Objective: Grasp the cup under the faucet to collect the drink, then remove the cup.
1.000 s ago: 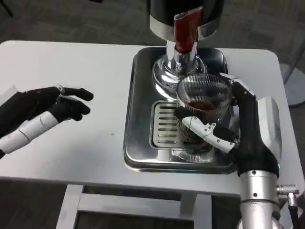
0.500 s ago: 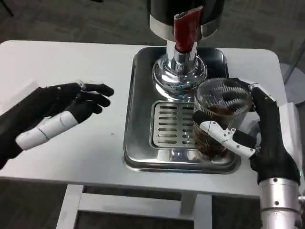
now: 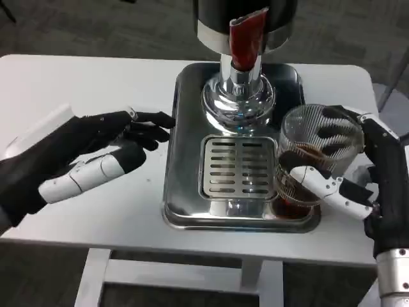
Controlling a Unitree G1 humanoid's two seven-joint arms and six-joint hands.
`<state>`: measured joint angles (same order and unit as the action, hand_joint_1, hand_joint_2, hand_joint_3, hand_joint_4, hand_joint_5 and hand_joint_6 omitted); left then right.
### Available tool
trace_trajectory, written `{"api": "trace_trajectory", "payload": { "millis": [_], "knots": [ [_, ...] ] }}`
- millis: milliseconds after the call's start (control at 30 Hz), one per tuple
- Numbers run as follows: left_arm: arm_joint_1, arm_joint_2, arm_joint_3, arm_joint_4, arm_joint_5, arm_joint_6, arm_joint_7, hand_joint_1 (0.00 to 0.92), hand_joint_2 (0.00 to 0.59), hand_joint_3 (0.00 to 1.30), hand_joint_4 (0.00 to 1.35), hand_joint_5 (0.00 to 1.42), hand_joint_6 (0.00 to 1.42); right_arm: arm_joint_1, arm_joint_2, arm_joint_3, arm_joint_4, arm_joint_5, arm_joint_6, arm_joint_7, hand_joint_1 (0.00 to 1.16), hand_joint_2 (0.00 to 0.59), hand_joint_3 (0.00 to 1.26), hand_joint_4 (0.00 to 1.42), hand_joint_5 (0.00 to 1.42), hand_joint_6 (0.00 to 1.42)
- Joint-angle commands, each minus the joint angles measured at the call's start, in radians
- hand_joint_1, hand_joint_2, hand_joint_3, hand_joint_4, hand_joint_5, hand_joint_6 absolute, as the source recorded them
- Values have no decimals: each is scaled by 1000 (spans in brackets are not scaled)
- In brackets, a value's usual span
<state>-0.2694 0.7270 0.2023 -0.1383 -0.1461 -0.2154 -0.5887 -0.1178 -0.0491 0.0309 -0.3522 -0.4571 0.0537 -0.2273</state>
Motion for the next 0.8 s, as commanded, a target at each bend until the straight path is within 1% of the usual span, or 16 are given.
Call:
{"api": "trace_trajectory", "payload": {
  "millis": [33,300,333,500,567,800],
  "knots": [
    [27,5,1,-26,2,-1,-16,0,70,301,304,332,336,24,7,-12,-75,22,1,14,849,198,972,1139,1393,1424],
    [73,29,31,-112,4,-17,-36,0,61,288,284,313,334,74,7,-19,-164,42,24,64,851,200,980,1154,1408,1424],
    [81,33,36,-125,4,-19,-40,0,54,287,275,305,330,80,5,-22,-178,44,25,71,848,210,983,1154,1409,1424],
    [104,51,58,-178,-2,-26,-61,0,58,279,256,279,313,95,0,-29,-226,52,40,101,846,211,986,1154,1409,1424],
    [108,55,64,-192,0,-30,-66,0,48,278,254,267,312,104,0,-30,-249,55,48,113,845,216,995,1154,1409,1424],
    [120,79,83,-230,14,-60,-76,0,47,264,209,215,297,141,-9,-41,-317,68,67,152,844,216,995,1154,1409,1424]
  ]
}}
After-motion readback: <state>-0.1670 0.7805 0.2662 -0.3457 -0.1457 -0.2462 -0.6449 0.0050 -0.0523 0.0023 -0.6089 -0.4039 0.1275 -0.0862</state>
